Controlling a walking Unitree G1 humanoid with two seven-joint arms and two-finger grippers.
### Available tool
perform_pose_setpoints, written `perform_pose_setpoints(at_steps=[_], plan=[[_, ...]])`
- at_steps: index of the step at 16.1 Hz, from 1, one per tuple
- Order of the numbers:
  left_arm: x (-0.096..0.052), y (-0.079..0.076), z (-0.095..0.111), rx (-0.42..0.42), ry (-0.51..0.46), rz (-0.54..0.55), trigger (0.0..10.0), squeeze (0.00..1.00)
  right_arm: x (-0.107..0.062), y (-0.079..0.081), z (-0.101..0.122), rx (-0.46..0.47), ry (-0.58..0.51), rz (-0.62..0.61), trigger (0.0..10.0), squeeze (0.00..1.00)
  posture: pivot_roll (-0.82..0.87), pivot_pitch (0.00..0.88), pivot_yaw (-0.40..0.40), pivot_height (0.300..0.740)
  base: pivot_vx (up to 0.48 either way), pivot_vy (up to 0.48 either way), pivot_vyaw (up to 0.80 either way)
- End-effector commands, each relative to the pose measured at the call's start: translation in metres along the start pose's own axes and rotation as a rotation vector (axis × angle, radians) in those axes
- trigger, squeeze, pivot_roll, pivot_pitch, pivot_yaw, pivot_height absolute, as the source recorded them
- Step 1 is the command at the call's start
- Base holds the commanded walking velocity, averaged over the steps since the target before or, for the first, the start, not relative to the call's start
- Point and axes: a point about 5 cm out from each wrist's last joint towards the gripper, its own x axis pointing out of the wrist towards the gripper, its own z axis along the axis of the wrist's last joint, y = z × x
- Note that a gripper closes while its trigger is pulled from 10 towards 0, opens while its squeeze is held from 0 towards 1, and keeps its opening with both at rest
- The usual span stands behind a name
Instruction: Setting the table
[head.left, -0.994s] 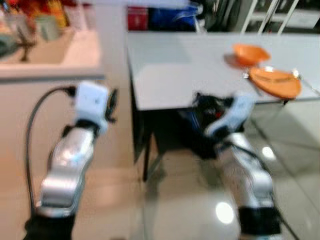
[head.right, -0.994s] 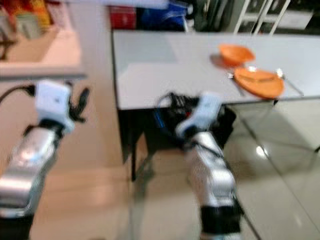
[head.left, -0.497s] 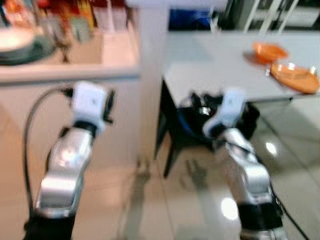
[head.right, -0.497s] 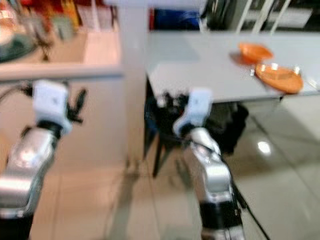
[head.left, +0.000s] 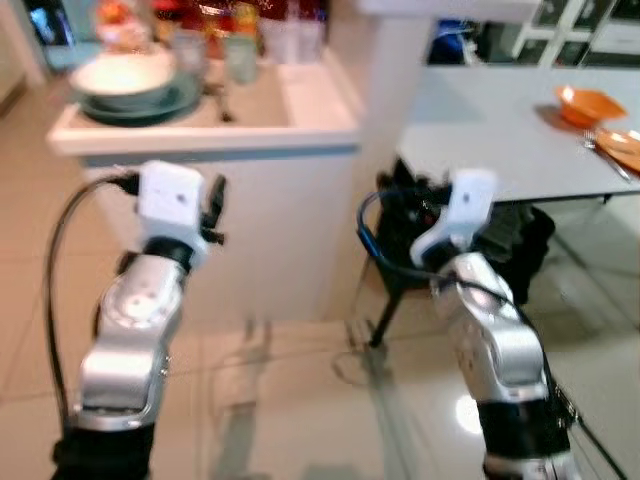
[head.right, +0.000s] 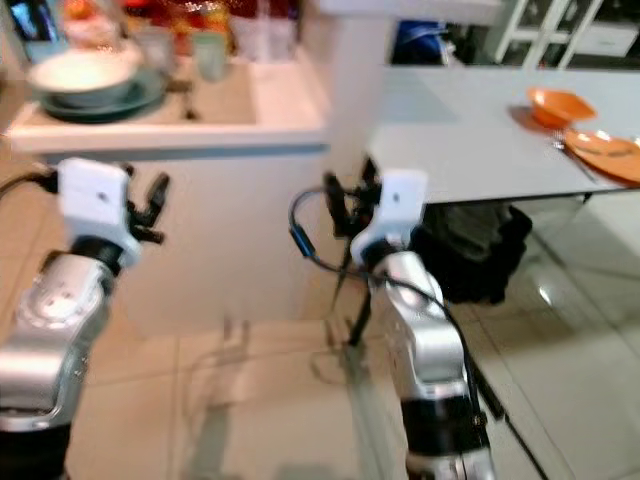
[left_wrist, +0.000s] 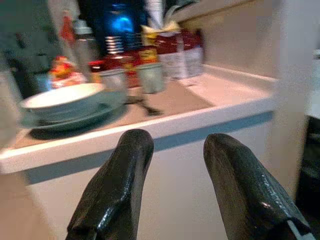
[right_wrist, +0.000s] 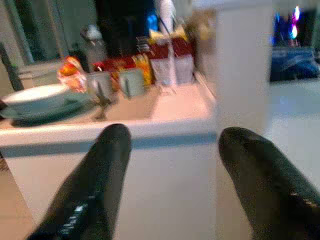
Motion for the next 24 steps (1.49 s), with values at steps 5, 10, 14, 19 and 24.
perform_pose_setpoints(at_steps=[5, 10, 14, 19, 24], plan=[[0.004, -0.008, 0.02, 0.012, -0.095, -0.029, 10.0, 0.0, 0.001, -0.033, -0.002, -0.317, 0.156, -0.254, 10.0, 1.0, 0.02, 0.0, -0.046, 0.74, 0.313, 0.0, 0.0], [0.004, -0.011, 0.021, 0.03, -0.102, -0.041, 10.0, 0.0, 0.001, -0.02, 0.007, -0.176, 0.08, -0.115, 10.0, 0.0, 0.02, 0.0, -0.046, 0.74, 0.472, 0.0, 0.16], [0.005, -0.012, 0.022, 0.03, -0.106, -0.045, 10.0, 0.0, 0.002, -0.02, 0.01, -0.132, 0.067, -0.102, 10.0, 0.0, 0.02, 0.0, -0.048, 0.74, 0.472, 0.0, 0.8], [0.004, -0.015, 0.028, 0.043, -0.128, -0.057, 10.0, 0.0, 0.004, -0.022, 0.018, -0.118, 0.021, -0.091, 10.0, 0.0, 0.02, 0.0, -0.056, 0.74, 0.472, 0.0, 0.64], [0.008, -0.02, 0.051, 0.056, -0.196, -0.113, 10.0, 0.0, 0.007, -0.027, 0.028, -0.129, -0.02, -0.088, 10.0, 0.0, 0.02, 0.0, -0.061, 0.74, 0.472, 0.0, 0.0]])
